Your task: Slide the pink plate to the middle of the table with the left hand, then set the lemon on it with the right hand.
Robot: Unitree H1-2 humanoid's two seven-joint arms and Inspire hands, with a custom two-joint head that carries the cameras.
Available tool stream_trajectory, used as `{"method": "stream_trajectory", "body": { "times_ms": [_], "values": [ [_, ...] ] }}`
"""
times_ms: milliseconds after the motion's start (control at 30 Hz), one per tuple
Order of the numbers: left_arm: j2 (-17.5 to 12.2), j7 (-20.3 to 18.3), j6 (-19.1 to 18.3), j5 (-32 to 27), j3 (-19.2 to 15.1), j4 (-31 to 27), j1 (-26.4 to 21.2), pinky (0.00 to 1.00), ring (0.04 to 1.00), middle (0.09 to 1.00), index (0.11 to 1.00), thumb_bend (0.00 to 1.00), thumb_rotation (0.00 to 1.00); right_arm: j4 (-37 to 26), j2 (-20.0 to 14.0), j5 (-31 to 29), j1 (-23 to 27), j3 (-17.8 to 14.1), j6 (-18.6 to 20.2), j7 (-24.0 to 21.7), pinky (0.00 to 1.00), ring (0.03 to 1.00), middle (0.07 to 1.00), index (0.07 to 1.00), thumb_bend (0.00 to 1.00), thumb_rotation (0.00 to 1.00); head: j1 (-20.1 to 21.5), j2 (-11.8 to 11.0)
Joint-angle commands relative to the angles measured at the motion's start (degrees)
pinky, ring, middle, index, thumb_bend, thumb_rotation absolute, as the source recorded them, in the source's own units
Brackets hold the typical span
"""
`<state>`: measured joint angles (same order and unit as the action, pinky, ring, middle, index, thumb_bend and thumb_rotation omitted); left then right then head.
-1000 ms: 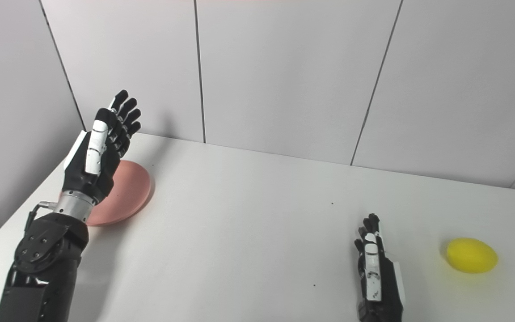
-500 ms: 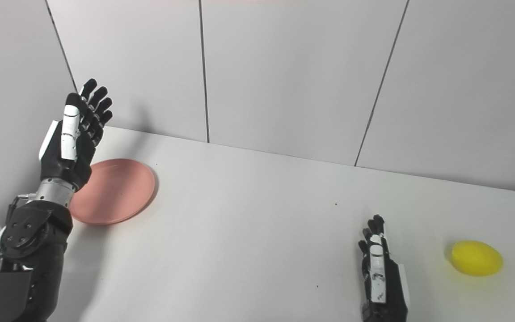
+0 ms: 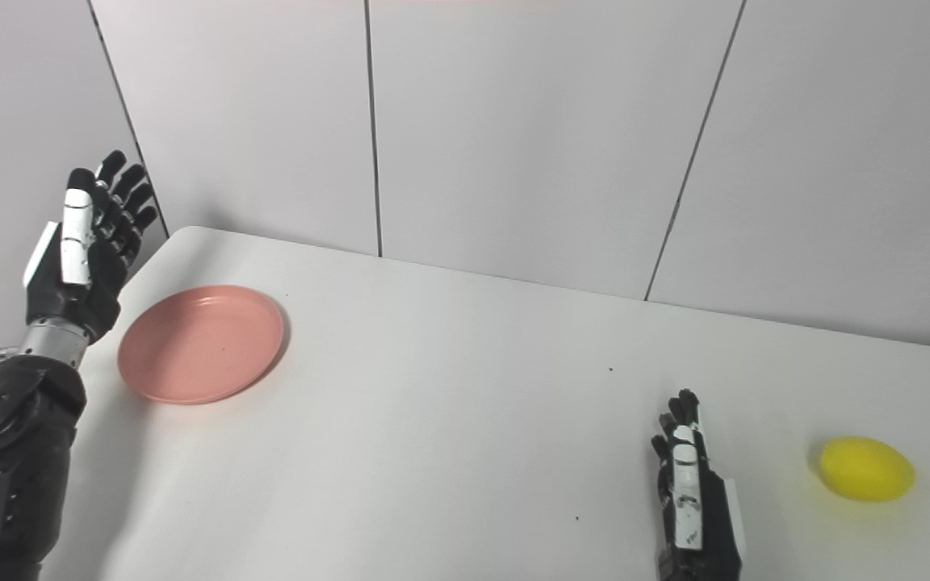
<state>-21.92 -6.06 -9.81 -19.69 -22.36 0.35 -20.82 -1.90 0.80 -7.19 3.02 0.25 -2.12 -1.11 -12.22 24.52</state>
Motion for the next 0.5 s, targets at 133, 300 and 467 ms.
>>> {"method": "stream_trajectory", "body": {
  "times_ms": [133,300,467],
  "values": [
    [-3.5,-0.7,3.8,-0.7,-1.8,2.2,-2.0,0.99,0.966,0.973,0.97,0.59,1.0,-0.3,-0.8,-0.2,-0.3,-0.5,0.2,-0.7,1.0,1.0,1.0,1.0,0.16,1.0,-0.3,0.1],
    [-4.6,-1.0,4.4,-0.6,-2.5,3.9,-1.6,1.0,0.974,0.975,0.969,0.6,1.0,-0.6,-0.8,-0.1,-0.4,-0.4,0.4,-0.5,1.0,1.0,1.0,1.0,0.16,1.0,-0.4,0.2],
    [-5.1,-1.1,4.1,-1.7,-3.4,5.1,-1.3,1.0,0.975,0.967,0.951,0.6,1.0,-0.6,-0.7,-0.3,-0.4,-0.5,0.6,-0.5,1.0,1.0,1.0,1.0,0.15,1.0,-0.4,0.3]
  ]
}}
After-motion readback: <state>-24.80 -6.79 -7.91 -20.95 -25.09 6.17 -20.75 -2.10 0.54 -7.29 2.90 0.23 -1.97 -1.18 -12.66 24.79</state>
